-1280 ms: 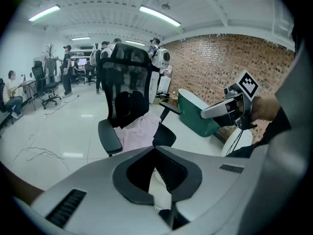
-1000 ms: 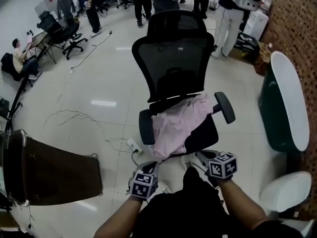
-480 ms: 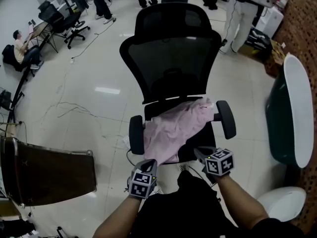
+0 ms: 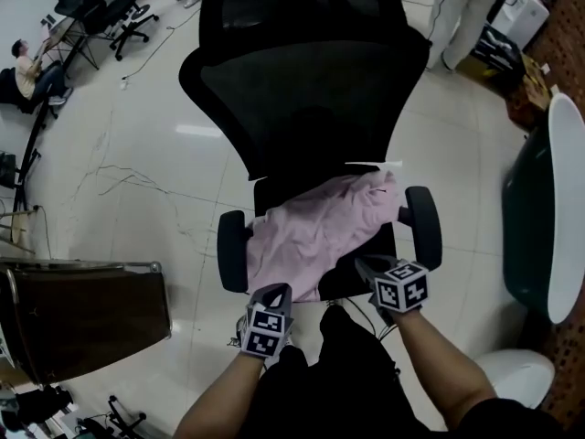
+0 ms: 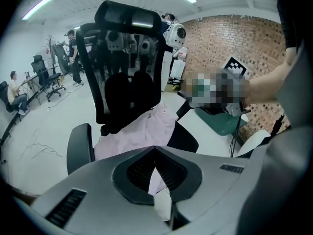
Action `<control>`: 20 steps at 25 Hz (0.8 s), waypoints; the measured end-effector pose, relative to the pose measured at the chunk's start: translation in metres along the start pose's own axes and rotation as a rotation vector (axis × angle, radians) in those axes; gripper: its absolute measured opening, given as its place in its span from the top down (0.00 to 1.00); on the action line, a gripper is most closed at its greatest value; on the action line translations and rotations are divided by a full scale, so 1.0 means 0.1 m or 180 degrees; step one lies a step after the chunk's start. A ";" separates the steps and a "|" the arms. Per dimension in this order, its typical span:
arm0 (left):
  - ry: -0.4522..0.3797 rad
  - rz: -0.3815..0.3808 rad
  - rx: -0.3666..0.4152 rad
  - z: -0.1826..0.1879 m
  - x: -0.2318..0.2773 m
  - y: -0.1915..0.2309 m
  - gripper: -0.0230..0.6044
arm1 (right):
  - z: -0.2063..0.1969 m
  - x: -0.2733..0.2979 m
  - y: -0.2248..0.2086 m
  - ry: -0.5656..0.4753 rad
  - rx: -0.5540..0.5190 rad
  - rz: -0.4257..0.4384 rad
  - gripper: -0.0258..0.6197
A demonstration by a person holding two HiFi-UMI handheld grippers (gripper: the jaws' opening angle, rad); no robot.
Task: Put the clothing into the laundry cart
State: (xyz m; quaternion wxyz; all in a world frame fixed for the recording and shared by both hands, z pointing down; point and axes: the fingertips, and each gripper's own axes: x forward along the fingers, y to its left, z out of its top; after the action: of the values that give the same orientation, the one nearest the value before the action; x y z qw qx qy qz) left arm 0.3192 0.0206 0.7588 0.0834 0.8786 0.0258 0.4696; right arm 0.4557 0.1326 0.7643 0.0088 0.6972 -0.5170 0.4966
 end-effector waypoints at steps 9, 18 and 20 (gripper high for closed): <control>0.0186 0.0192 0.0112 0.12 0.88 0.32 0.96 | 0.21 0.74 -0.65 0.0058 0.0218 -0.0005 0.84; 0.0303 0.0069 -0.0106 0.05 1.57 0.46 0.70 | 0.33 1.30 -1.06 0.0064 0.0454 -0.0165 0.39; 0.0383 0.0033 -0.0085 0.02 1.71 0.45 0.59 | 0.30 1.40 -1.17 0.0074 0.0528 -0.0245 0.29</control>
State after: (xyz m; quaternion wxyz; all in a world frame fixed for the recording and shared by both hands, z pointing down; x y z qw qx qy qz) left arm 0.4143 -0.0026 0.9057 0.0909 0.8477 0.0200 0.5223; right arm 0.5578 0.0715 0.9056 -0.0240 0.7091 -0.4467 0.5451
